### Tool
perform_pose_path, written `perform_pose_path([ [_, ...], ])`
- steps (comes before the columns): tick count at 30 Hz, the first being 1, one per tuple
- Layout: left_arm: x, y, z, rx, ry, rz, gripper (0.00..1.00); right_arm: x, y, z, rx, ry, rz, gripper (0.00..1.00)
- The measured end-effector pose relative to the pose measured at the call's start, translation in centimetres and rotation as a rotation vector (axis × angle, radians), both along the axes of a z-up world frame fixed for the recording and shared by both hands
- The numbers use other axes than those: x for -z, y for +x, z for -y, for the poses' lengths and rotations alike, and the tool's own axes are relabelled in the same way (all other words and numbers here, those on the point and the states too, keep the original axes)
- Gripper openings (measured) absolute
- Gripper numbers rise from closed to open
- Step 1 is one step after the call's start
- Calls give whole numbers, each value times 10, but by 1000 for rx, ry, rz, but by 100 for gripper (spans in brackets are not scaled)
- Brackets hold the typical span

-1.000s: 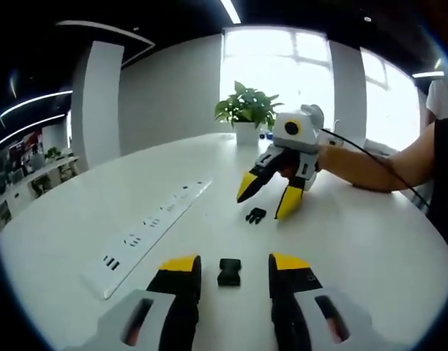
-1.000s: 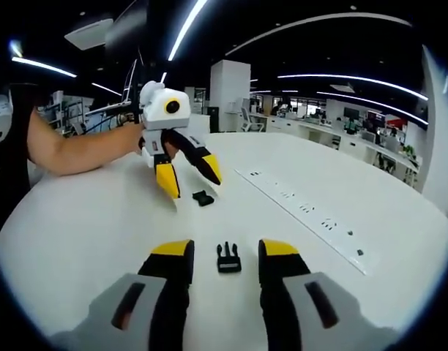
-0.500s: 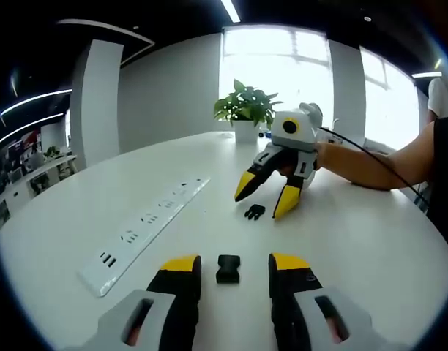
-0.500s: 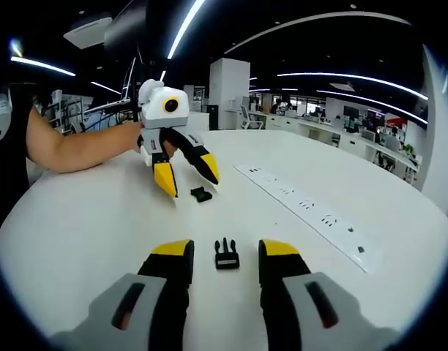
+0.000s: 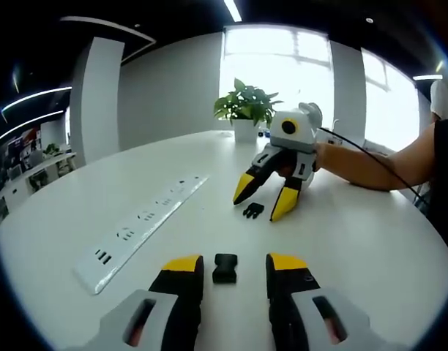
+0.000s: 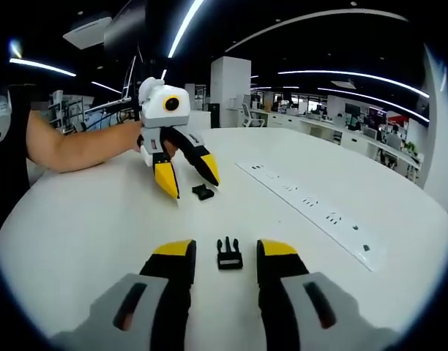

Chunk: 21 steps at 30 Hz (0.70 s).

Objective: Snap the two parts of the plastic buckle together until the buckle closes and remains connected.

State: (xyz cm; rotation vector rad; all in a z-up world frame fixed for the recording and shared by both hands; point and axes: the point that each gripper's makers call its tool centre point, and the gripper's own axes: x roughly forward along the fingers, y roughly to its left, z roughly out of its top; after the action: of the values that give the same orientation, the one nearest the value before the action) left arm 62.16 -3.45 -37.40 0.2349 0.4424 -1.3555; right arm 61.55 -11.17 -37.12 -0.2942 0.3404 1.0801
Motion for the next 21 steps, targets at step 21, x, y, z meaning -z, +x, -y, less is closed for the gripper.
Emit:
perform_pose_path([
  [21,2,2,-1,-6,2,2,27,1,0,0,0,-1,-1,32],
])
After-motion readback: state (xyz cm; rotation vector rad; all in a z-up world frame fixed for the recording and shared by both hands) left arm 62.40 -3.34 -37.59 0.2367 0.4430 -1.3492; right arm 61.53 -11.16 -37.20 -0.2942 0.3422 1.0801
